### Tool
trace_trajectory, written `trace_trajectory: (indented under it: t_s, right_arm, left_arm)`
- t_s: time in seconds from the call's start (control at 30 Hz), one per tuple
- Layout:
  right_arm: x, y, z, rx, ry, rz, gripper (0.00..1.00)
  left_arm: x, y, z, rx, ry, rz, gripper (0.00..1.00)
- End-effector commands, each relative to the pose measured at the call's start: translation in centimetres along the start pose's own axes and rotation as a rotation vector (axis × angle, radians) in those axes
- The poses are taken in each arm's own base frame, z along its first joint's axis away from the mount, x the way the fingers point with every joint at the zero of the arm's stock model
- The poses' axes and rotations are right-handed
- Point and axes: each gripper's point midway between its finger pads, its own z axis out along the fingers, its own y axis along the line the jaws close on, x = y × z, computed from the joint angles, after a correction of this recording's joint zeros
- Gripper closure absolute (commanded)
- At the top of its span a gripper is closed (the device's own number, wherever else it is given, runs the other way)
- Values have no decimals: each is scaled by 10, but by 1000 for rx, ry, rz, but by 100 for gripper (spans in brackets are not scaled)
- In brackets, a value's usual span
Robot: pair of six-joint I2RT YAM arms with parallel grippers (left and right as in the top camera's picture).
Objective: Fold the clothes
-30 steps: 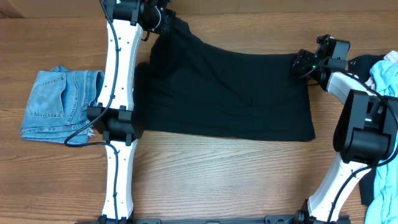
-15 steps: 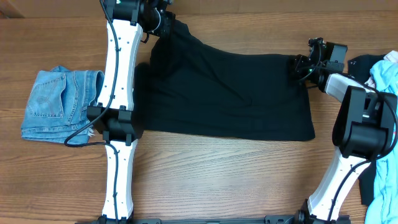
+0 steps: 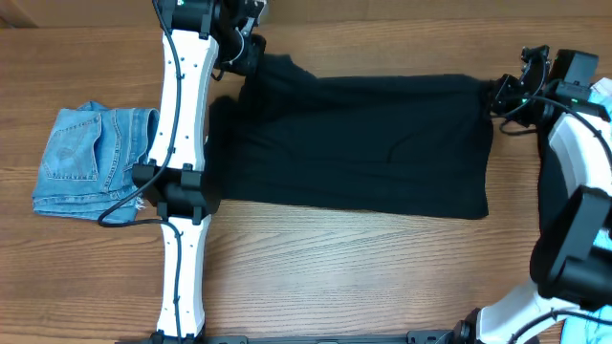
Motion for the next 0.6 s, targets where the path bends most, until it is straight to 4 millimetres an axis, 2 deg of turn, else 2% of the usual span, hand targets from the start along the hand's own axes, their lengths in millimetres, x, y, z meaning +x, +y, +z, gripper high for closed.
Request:
trace_trajectory:
  t_s: [0.0, 0.1, 0.17, 0.27, 0.33, 0.4, 0.57]
  right_arm:
    - [17, -9, -15, 74, 57, 41, 96]
    - [47, -25, -22, 176, 166, 98, 96]
    - [66, -28, -27, 203, 241, 133, 96]
    - [84, -29, -33, 221, 309, 166, 96]
    - [91, -29, -35, 227, 340, 179, 96]
    - [95, -29, -37, 227, 358, 173, 96]
    - [110, -29, -43, 242, 421, 189, 93]
  left_arm:
    - [14, -5, -32, -28, 25, 14, 95]
    - [13, -11, -33, -10, 20, 16, 93]
    - [14, -19, -30, 17, 28, 23, 93]
    - [24, -28, -24, 5, 80, 39, 94]
    - [44, -22, -23, -74, 165, 46, 94]
    - [65, -24, -23, -78, 239, 37, 94]
    - [115, -20, 2, -75, 436, -27, 91]
